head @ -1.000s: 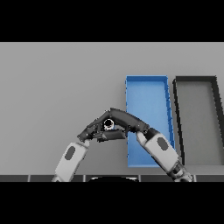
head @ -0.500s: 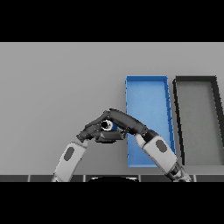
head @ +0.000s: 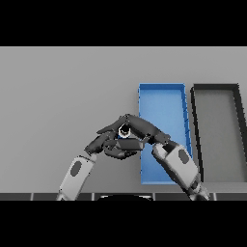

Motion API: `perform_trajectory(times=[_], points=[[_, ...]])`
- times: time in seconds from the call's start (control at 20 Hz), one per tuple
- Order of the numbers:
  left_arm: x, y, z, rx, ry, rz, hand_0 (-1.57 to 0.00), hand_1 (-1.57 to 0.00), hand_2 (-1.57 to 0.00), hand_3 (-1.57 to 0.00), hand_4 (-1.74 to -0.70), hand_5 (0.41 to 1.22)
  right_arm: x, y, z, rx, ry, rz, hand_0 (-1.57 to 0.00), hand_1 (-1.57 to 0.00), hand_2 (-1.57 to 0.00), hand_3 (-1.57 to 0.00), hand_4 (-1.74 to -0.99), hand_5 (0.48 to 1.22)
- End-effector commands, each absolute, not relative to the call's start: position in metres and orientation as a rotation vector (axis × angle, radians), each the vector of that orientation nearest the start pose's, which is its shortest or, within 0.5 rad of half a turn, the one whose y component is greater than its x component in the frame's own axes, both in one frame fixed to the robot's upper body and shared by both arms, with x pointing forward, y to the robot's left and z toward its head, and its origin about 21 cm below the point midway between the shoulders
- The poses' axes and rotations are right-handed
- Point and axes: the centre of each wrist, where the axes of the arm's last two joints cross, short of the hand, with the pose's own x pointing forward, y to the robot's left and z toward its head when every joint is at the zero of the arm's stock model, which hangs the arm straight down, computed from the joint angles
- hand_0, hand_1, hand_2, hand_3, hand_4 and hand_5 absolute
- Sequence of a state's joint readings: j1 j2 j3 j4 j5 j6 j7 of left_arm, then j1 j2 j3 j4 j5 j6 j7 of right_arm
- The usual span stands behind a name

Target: Pick up the blue pipe and place it into the blue bin.

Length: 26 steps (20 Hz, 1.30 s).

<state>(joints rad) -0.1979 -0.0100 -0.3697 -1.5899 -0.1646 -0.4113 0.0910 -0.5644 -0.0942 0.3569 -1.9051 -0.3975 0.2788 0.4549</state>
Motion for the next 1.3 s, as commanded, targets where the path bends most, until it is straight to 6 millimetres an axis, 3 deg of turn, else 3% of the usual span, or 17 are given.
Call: perform_trajectory(times=[0.0, 0.3, 0.4, 0.55, 0.75, 0.85, 1.05, 1.25], points=[[0.267, 0.112, 0.046, -0.450, -1.565, -0.876, -0.02, -0.01, -0.01, -0.01, -0.91, 0.470, 0.263, -0.099, 0.213, 0.796, -1.726, 0.841, -1.57, -1.57, -1.57, -1.57, -1.741, 1.221], [0.264, 0.111, 0.043, -0.457, -1.551, -0.866, 0.00, 0.00, 0.00, 0.00, -0.91, 0.437, 0.282, -0.113, 0.288, 0.899, -1.821, 0.800, -1.57, -1.57, -1.57, -1.57, -1.741, 1.221], [0.267, 0.113, 0.047, -0.443, -1.547, -0.864, 0.00, 0.00, 0.00, 0.00, -0.90, 0.433, 0.293, -0.125, 0.313, 0.808, -1.923, 0.694, -1.57, -1.57, -1.57, -1.57, -1.741, 1.221], [0.265, 0.114, 0.048, -0.433, -1.553, -0.875, 0.00, 0.00, 0.00, 0.00, -0.89, 0.428, 0.310, -0.148, 0.335, 0.640, -1.974, 0.587, -1.57, -1.57, -1.57, -1.57, -1.741, 1.221], [0.266, 0.123, 0.048, -0.429, -1.555, -0.883, 0.00, 0.00, 0.00, 0.00, -0.89, 0.412, 0.340, -0.190, 0.331, 0.458, -1.939, 0.454, -1.57, -1.57, -1.57, -1.57, -1.741, 1.221], [0.264, 0.123, 0.047, -0.419, -1.563, -0.890, 0.00, 0.00, 0.00, 0.00, -0.88, 0.412, 0.348, -0.212, 0.317, 0.381, -1.899, 0.413, -1.57, -1.57, -1.57, -1.57, -1.741, 1.221], [0.265, 0.122, 0.050, -0.416, -1.563, -0.896, 0.00, 0.00, 0.00, 0.00, -0.87, 0.419, 0.348, -0.244, 0.273, 0.309, -1.777, 0.307, -1.57, -1.57, -1.57, -1.57, -1.741, 1.221], [0.261, 0.121, 0.044, -0.435, -1.556, -0.881, 0.00, 0.00, 0.00, 0.00, -0.87, 0.422, 0.332, -0.263, 0.231, 0.236, -1.646, 0.266, -1.57, -1.57, -1.57, -1.57, -1.741, 1.221]])
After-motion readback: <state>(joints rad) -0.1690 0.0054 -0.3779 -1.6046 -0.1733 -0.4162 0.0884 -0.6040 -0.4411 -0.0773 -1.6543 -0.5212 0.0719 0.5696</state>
